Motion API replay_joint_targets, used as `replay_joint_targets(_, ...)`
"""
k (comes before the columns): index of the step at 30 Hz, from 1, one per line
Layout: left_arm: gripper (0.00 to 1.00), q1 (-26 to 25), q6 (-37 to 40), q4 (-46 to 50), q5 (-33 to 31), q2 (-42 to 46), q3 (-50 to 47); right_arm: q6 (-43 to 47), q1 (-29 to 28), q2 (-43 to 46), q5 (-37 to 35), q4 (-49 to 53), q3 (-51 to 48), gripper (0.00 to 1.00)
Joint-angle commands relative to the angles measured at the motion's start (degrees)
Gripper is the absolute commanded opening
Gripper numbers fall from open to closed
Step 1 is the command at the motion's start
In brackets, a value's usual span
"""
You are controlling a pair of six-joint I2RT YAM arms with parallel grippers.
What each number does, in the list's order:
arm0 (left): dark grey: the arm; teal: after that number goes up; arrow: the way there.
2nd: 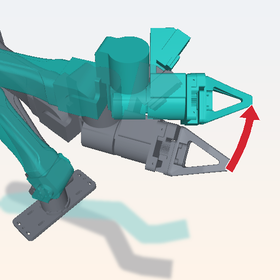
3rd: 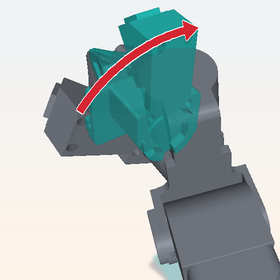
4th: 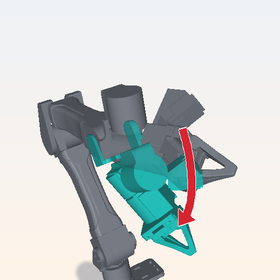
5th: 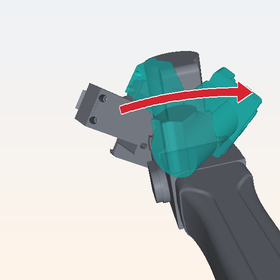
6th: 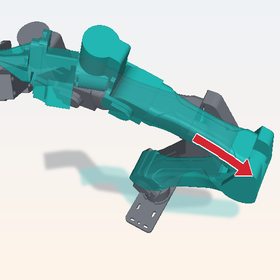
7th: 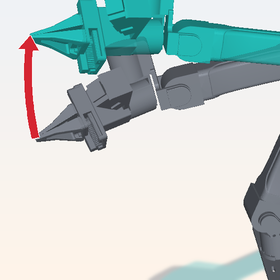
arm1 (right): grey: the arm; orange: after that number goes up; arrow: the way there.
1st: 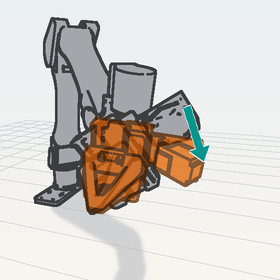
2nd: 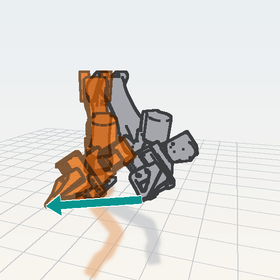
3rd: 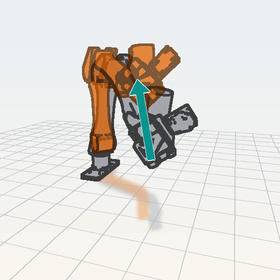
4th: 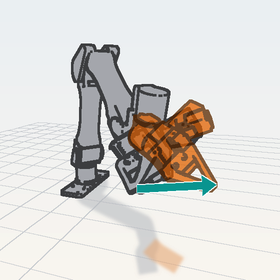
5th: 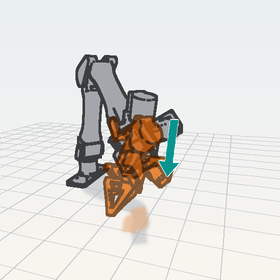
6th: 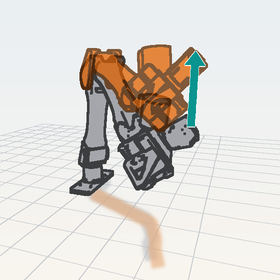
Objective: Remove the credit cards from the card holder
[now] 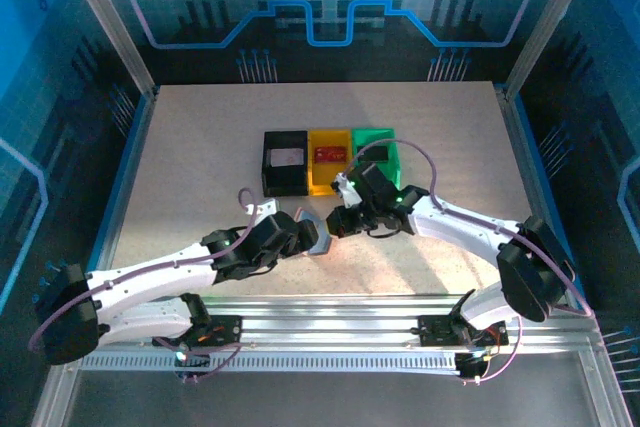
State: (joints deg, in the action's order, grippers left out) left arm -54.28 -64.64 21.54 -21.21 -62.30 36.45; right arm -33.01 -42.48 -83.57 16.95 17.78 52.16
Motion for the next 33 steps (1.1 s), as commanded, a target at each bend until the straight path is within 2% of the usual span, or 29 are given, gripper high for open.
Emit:
replay_joint_targets(1, 0.99, -0.4, -1.0, 0.0, -0.3, -1.2, -0.9, 0.5, 1.5, 1.4, 0.1, -1.1, -3.4, 0.0)
replay_joint_targets(5, 0.99, -0.4, -0.7, 0.0, 0.0, -2.3, -0.4, 0.7, 3.3, 1.7, -1.8, -0.7, -6.7, 0.0)
replay_joint_targets(9, 0.99, -0.4, -0.5, -0.5, 0.4, -4.1, 0.1, 0.6, 5.6, 0.6, 0.5, -1.6, -8.5, 0.0)
replay_joint_targets(18, 0.99, -0.4, -0.6, -0.6, 0.0, -4.6, 1.0, 4.5, 1.5, 4.4, -4.6, 8.5, 1.8, 0.0)
replay_joint_targets(24, 0.99, -0.4, -0.5, -0.7, 0.7, -4.4, 1.2, 3.4, -0.8, 1.5, -3.4, 6.7, 1.9, 0.0)
replay_joint_targets(33, 0.99, -0.6, -0.2, -3.3, 2.8, -8.2, 2.2, 2.9, 1.4, 0.0, -3.8, 3.1, -3.8, 0.0)
